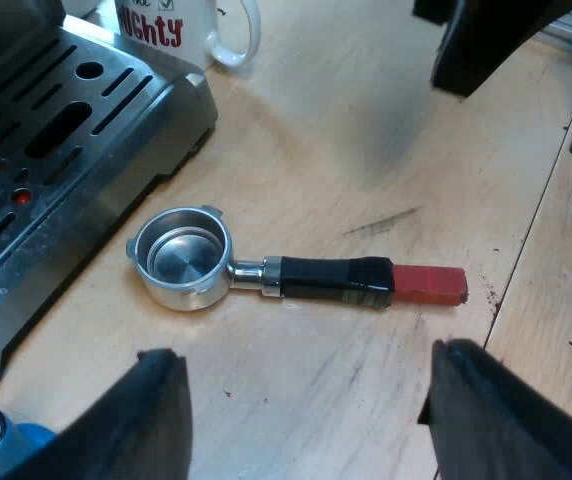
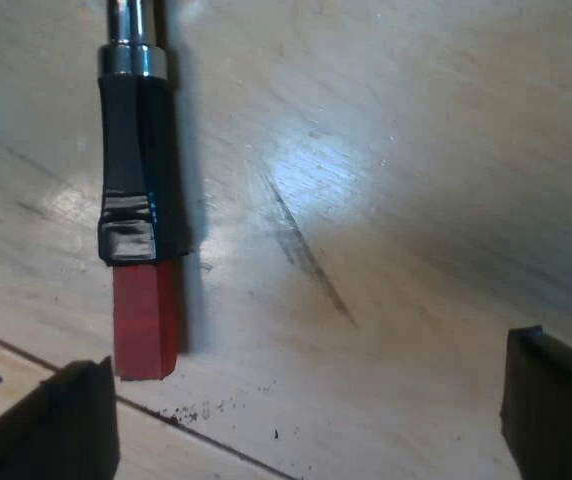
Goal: Put the handle in the coffee machine
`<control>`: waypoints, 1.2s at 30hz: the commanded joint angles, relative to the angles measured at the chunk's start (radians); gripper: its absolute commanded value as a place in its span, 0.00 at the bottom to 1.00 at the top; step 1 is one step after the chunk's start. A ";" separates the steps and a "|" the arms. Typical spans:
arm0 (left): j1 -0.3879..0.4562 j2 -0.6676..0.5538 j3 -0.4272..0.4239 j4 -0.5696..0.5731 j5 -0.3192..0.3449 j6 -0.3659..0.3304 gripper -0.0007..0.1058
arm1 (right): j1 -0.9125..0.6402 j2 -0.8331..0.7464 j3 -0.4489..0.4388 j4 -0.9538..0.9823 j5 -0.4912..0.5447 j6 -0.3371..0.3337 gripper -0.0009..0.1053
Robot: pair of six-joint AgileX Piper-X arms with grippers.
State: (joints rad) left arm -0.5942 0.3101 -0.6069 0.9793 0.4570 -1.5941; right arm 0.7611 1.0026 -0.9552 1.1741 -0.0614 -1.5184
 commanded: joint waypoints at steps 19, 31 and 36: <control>-0.004 0.002 -0.007 0.018 0.010 0.006 0.52 | 0.012 0.115 0.148 -0.144 0.005 0.041 0.74; -0.004 0.002 -0.007 0.018 0.010 0.006 0.52 | 0.012 0.115 0.150 -0.144 0.005 0.041 0.74; -0.004 0.002 -0.007 0.018 0.010 0.006 0.52 | 0.012 0.115 0.150 -0.144 0.005 0.041 0.74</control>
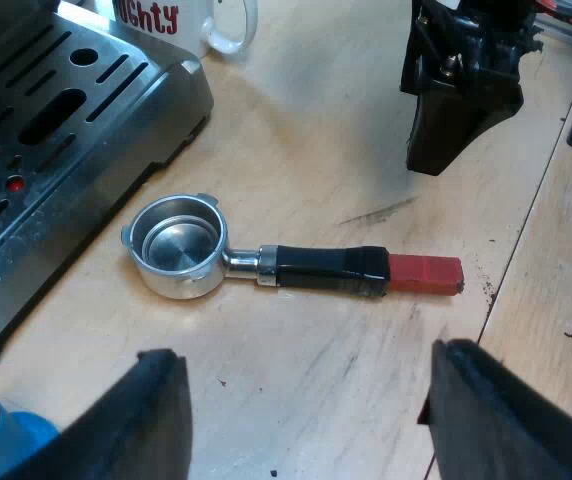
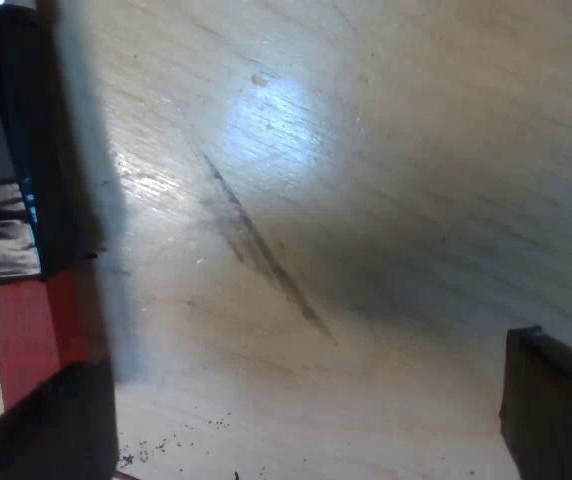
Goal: Put the handle in the coffee machine
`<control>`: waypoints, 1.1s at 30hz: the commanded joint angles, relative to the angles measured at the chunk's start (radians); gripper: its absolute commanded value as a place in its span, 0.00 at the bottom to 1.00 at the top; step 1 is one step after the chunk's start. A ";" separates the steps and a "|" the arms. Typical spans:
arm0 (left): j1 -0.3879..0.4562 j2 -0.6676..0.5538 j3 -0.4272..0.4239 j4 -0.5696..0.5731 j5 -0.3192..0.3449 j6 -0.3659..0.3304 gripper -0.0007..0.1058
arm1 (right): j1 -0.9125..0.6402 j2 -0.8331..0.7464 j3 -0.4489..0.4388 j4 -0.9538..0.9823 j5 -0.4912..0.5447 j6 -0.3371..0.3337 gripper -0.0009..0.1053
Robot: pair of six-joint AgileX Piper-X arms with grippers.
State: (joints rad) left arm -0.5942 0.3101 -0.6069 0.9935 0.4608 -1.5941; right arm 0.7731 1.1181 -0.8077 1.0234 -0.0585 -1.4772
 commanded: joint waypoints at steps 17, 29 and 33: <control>-0.004 0.002 -0.007 0.004 0.007 0.006 0.52 | 0.000 -0.001 0.002 -0.009 -0.042 0.054 0.09; -0.004 0.002 -0.007 0.004 0.007 0.006 0.52 | 0.000 -0.001 0.002 -0.017 -0.044 0.076 0.01; -0.004 0.002 -0.007 -0.009 0.007 0.006 0.52 | 0.000 -0.001 0.005 -0.017 -0.044 0.076 0.01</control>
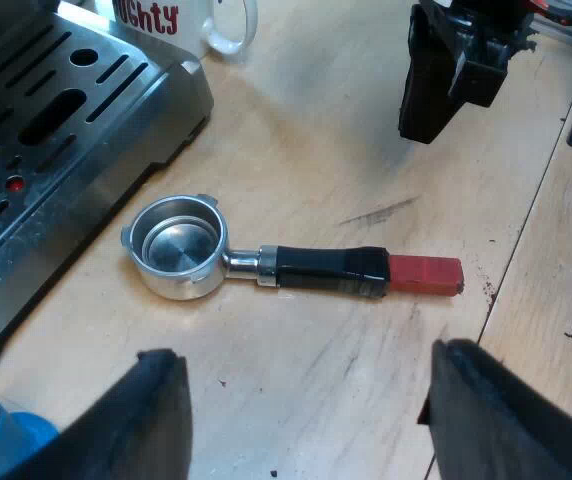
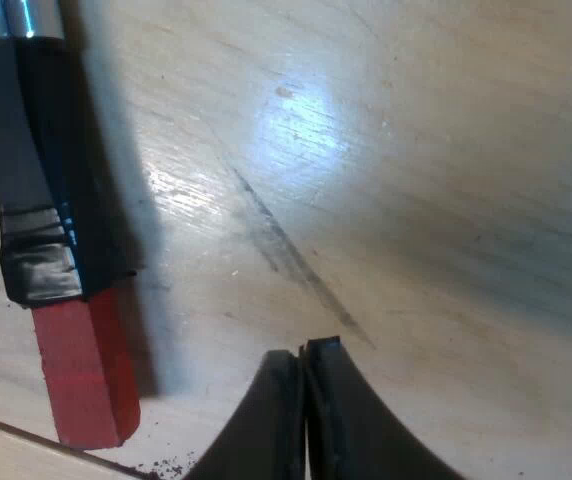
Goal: Put the handle in the coffee machine
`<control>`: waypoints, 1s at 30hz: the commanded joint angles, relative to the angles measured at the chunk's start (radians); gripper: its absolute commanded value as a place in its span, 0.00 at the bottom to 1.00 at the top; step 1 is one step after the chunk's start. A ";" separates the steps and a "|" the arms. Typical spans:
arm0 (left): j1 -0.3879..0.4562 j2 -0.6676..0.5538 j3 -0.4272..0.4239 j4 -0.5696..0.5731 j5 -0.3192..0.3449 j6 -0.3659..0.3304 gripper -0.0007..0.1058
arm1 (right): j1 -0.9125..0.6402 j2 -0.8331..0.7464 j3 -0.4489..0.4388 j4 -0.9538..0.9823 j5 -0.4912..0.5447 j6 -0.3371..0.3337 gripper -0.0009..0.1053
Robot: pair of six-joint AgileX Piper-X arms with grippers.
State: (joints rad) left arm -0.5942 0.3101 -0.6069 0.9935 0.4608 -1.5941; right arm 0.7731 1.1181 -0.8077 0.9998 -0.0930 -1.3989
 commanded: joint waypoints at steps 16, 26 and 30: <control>-0.004 0.002 -0.007 0.014 0.065 0.005 0.52 | 0.000 -0.001 0.108 -0.092 -0.018 0.035 0.01; -0.004 0.103 -0.007 0.053 0.128 0.019 0.52 | 0.000 -0.001 0.147 -0.197 -0.024 0.043 0.01; -0.004 0.153 -0.007 0.026 0.151 0.060 0.52 | 0.000 -0.001 0.147 -0.201 -0.027 0.065 0.01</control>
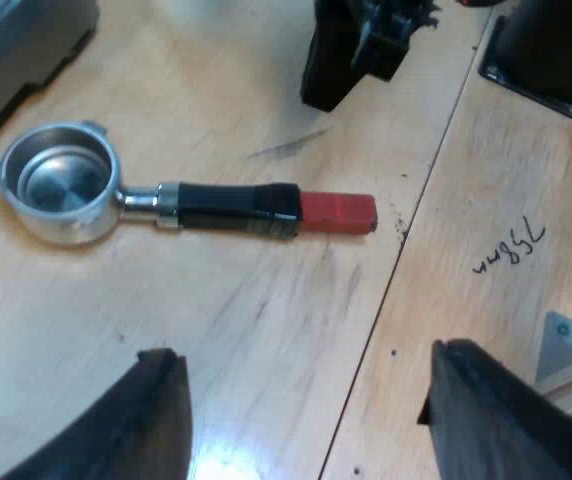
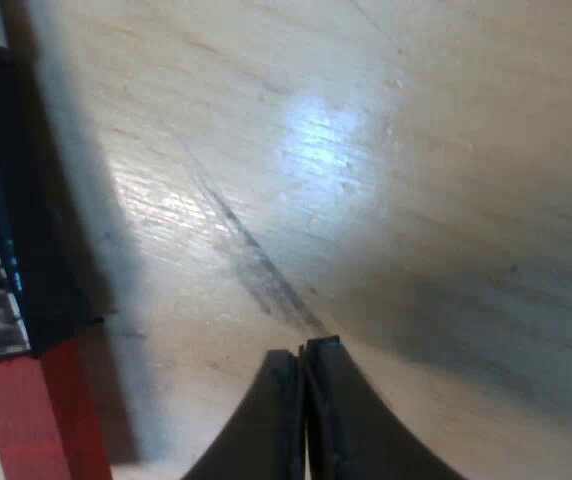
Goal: Put the handle in the coffee machine
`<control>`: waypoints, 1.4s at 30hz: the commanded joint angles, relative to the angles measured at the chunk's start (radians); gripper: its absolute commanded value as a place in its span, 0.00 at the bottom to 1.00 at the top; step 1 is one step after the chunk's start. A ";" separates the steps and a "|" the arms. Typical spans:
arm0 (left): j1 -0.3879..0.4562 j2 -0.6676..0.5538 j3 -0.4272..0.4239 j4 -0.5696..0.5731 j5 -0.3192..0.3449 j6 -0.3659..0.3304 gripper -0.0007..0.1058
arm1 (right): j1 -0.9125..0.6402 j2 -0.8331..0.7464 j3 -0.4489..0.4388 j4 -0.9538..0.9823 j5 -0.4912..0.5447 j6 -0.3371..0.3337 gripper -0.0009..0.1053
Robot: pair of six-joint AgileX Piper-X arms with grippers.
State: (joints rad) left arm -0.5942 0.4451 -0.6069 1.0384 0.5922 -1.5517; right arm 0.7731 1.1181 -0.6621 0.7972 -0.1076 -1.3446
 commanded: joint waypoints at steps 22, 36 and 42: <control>-0.004 0.069 -0.007 -0.004 0.078 0.062 0.52 | 0.227 0.225 0.012 -0.175 -0.056 0.203 0.01; 0.039 0.069 -0.007 -0.002 0.078 0.062 0.52 | 0.351 0.299 -0.025 -0.364 -0.093 0.332 0.01; 0.133 0.069 -0.007 0.032 0.078 0.075 0.52 | 0.406 0.333 -0.025 -0.440 -0.107 0.386 0.01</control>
State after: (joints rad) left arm -0.4867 0.5137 -0.6069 1.0516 0.6635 -1.4906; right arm 1.1547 1.4085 -0.6925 0.4200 -0.1406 -0.9745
